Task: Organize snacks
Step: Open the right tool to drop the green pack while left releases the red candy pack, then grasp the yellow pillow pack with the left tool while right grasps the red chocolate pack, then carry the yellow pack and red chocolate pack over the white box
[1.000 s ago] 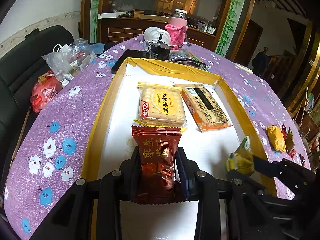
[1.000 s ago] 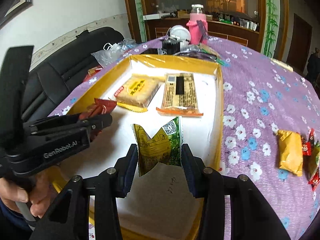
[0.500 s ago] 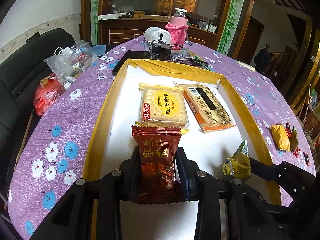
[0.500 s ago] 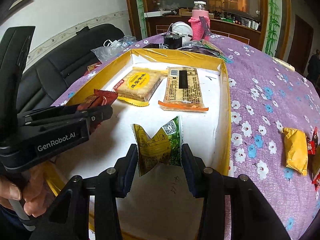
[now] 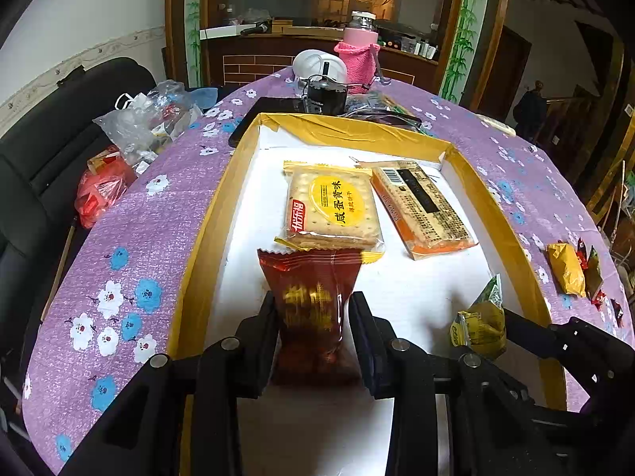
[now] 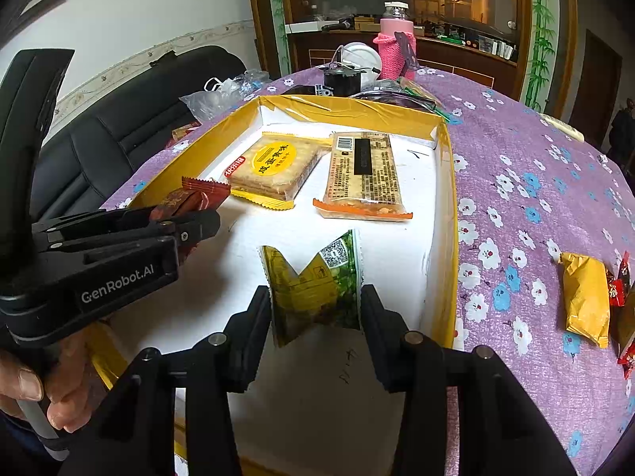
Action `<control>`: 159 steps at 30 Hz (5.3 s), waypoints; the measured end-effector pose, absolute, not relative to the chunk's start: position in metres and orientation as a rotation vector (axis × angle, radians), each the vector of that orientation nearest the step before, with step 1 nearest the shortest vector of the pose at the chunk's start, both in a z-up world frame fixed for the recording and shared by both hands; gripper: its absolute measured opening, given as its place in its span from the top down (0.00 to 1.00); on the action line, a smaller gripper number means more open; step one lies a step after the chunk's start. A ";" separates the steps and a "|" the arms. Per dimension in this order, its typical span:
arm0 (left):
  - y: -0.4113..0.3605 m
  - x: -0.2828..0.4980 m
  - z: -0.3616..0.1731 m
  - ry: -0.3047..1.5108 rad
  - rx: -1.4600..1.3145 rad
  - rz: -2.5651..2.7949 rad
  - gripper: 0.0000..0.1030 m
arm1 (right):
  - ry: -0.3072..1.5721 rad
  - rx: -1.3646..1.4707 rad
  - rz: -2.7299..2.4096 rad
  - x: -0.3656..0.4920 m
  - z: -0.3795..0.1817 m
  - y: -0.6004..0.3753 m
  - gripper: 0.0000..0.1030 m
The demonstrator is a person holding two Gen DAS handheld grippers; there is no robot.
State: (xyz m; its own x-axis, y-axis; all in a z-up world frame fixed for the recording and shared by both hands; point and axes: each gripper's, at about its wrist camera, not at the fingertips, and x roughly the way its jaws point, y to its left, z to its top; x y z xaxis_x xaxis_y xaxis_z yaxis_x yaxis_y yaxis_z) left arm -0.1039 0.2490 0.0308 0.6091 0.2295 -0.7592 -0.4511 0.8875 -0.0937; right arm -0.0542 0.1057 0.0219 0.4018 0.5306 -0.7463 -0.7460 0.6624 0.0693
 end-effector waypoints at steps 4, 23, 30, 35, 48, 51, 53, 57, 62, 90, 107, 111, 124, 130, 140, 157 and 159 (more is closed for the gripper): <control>0.245 -0.105 0.032 0.816 -0.260 0.415 0.53 | 0.820 -0.296 0.813 -0.052 0.022 0.104 0.54; 0.240 -0.111 0.038 0.783 -0.235 0.427 0.34 | 0.766 -0.241 0.792 -0.061 0.031 0.084 0.43; 0.236 -0.110 0.041 0.782 -0.231 0.423 0.34 | 0.727 -0.242 0.775 -0.069 0.041 0.075 0.41; 0.233 -0.112 0.045 0.772 -0.226 0.424 0.30 | 0.682 -0.266 0.676 -0.072 0.047 0.066 0.27; 0.205 -0.111 0.061 0.745 -0.182 0.382 0.28 | 0.616 -0.212 0.489 -0.061 0.071 0.011 0.03; 0.193 -0.109 0.065 0.740 -0.160 0.357 0.28 | 0.625 -0.211 0.412 -0.053 0.071 -0.008 0.00; 0.182 -0.107 0.067 0.738 -0.145 0.335 0.27 | 0.639 -0.208 0.371 -0.046 0.069 -0.024 0.00; 0.161 -0.101 0.071 0.741 -0.118 0.281 0.26 | 0.660 -0.133 0.354 -0.038 0.066 -0.063 0.00; 0.129 -0.091 0.074 0.747 -0.077 0.216 0.26 | 0.646 0.040 0.336 -0.034 0.066 -0.123 0.00; -0.004 -0.052 0.061 0.892 0.032 -0.090 0.22 | 0.897 0.183 0.095 0.001 0.017 -0.245 0.00; 0.004 0.056 0.046 1.034 -0.157 0.021 0.22 | 0.908 0.258 0.133 0.000 0.013 -0.254 0.00; 0.000 0.078 0.033 1.036 -0.151 0.077 0.24 | 0.893 0.292 0.159 -0.002 0.014 -0.259 0.00; -0.005 0.027 0.021 1.010 -0.087 -0.011 0.55 | 0.832 0.155 0.084 0.005 0.038 -0.282 0.20; -0.010 0.023 0.016 0.964 -0.050 -0.008 0.53 | 0.886 0.085 0.085 0.051 0.042 -0.285 0.24; -0.013 0.019 0.013 0.913 -0.012 -0.013 0.54 | 0.934 -0.030 0.061 0.085 0.014 -0.268 0.67; -0.013 0.019 0.014 0.901 -0.024 -0.044 0.55 | 0.876 0.123 0.382 0.047 0.024 -0.188 0.77; -0.014 0.017 0.015 0.896 -0.026 -0.055 0.55 | 0.886 0.157 0.385 0.049 0.020 -0.192 0.77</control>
State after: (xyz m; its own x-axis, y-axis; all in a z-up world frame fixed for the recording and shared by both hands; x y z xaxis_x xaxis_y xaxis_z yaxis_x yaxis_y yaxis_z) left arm 0.0174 -0.0142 0.0145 0.6233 -0.0589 -0.7798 0.0373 0.9983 -0.0456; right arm 0.0488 -0.1920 0.0202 0.5694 0.3902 -0.7235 -0.2621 0.9204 0.2902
